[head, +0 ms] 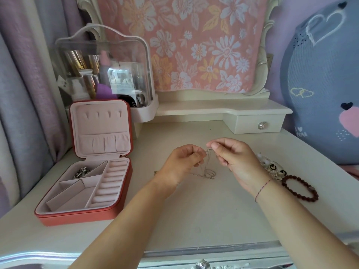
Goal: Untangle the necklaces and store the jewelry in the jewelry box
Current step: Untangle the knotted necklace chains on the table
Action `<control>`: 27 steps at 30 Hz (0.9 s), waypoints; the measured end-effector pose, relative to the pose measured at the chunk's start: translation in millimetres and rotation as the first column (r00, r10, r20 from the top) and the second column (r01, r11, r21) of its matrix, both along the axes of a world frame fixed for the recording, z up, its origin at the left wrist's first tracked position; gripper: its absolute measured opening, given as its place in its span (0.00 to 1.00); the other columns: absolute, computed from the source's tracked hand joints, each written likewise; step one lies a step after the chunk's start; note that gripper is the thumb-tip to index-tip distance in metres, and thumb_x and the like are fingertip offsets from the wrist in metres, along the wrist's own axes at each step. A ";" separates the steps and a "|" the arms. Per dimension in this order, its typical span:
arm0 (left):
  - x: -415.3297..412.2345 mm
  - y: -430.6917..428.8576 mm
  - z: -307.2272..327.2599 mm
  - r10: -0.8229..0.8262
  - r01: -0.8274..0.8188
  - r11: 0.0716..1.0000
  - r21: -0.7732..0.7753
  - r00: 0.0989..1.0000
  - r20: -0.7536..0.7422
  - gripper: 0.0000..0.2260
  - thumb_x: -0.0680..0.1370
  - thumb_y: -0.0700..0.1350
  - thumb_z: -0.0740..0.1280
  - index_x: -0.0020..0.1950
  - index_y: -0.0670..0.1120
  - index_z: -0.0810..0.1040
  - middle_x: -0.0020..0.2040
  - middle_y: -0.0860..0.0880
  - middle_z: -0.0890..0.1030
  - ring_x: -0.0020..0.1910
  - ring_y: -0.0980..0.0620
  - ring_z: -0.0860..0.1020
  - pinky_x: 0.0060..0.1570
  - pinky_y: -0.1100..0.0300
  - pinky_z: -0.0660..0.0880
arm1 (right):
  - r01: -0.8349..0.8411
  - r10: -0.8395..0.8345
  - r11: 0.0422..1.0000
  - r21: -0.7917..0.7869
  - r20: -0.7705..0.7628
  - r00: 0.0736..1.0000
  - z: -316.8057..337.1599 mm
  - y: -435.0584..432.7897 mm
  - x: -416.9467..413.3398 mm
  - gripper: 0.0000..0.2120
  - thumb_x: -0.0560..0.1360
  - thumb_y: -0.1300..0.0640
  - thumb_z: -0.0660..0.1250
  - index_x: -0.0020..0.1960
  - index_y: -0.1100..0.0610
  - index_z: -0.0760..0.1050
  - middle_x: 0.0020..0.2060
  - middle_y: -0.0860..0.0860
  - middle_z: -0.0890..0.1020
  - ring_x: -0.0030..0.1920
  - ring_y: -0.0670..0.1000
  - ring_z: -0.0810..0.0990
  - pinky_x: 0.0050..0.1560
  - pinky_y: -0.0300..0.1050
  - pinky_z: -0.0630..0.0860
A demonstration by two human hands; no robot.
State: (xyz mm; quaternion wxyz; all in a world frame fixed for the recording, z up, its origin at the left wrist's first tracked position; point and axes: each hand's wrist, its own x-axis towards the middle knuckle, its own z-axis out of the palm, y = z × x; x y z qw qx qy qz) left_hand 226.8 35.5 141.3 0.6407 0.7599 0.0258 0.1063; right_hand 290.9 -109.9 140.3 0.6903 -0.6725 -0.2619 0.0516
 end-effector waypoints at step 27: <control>-1.0 -5.2 -9.1 0.214 -0.290 0.807 0.515 0.956 0.202 0.09 0.77 0.46 0.67 0.42 0.60 0.81 0.41 0.64 0.82 0.42 0.62 0.74 0.54 0.61 0.58 | -0.092 0.095 0.988 0.127 -0.020 0.995 2.6 -0.1 -0.6 0.07 0.69 0.52 0.68 0.41 0.51 0.85 0.32 0.56 0.68 0.31 0.46 0.64 0.32 0.36 0.62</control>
